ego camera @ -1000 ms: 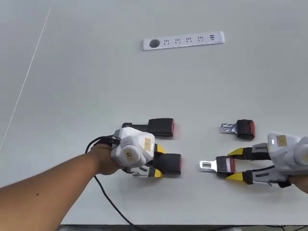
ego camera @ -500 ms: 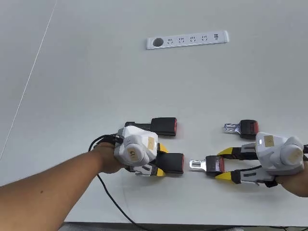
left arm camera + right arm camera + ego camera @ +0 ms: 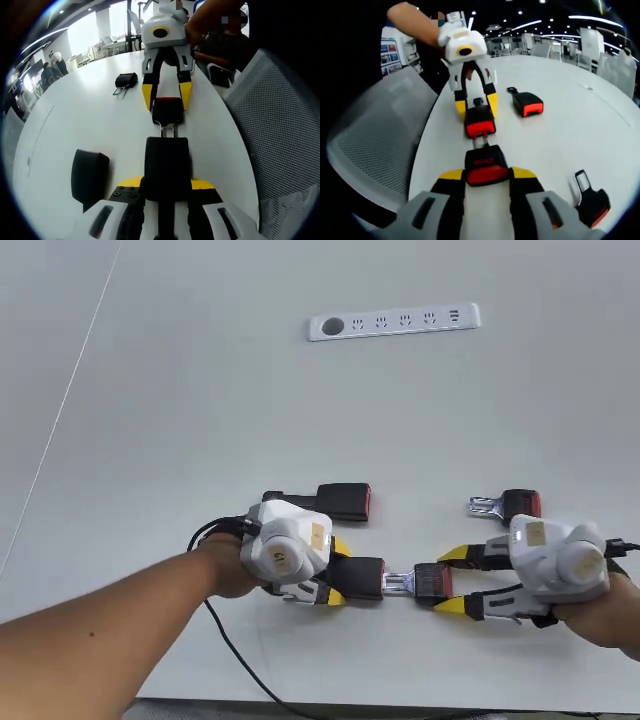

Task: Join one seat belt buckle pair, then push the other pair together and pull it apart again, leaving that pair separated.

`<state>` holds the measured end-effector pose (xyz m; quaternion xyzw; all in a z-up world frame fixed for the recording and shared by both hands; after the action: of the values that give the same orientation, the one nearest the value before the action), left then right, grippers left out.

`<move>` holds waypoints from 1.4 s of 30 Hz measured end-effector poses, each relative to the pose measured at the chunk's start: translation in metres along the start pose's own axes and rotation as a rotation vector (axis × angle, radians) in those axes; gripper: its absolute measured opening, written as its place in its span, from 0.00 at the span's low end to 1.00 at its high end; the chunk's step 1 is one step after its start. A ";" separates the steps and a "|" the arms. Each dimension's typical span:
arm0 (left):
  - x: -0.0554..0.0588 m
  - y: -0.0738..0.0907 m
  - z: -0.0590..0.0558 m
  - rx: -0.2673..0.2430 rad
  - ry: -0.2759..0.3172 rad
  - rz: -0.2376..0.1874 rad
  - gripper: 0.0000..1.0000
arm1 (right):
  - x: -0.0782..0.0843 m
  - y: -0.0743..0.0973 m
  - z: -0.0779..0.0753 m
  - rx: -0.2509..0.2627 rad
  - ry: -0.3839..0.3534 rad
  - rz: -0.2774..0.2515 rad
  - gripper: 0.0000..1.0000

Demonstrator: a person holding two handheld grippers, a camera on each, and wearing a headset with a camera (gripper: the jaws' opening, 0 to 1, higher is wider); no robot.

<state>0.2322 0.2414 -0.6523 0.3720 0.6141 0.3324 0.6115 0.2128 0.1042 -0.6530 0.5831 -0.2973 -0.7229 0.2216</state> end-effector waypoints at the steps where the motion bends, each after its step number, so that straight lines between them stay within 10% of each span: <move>1: 0.000 0.000 0.000 0.000 0.001 -0.001 0.34 | -0.001 -0.001 0.001 0.003 0.002 0.002 0.34; 42: -0.002 -0.001 0.000 0.001 0.002 0.043 0.34 | -0.028 -0.029 -0.005 0.081 -0.146 0.017 0.34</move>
<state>0.2323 0.2393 -0.6522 0.3854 0.6068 0.3456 0.6033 0.2250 0.1426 -0.6538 0.5349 -0.3466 -0.7489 0.1814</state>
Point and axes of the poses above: the centre of the closed fingertips' face, and the gripper's own axes: y roughly backward along the fingers, z roughly to its left, x roughly out of its underside, the point moved 3 cm from there along y, roughly backward along the fingers, and after that the axes turned 5 degrees about z, right-handed, at the moved point
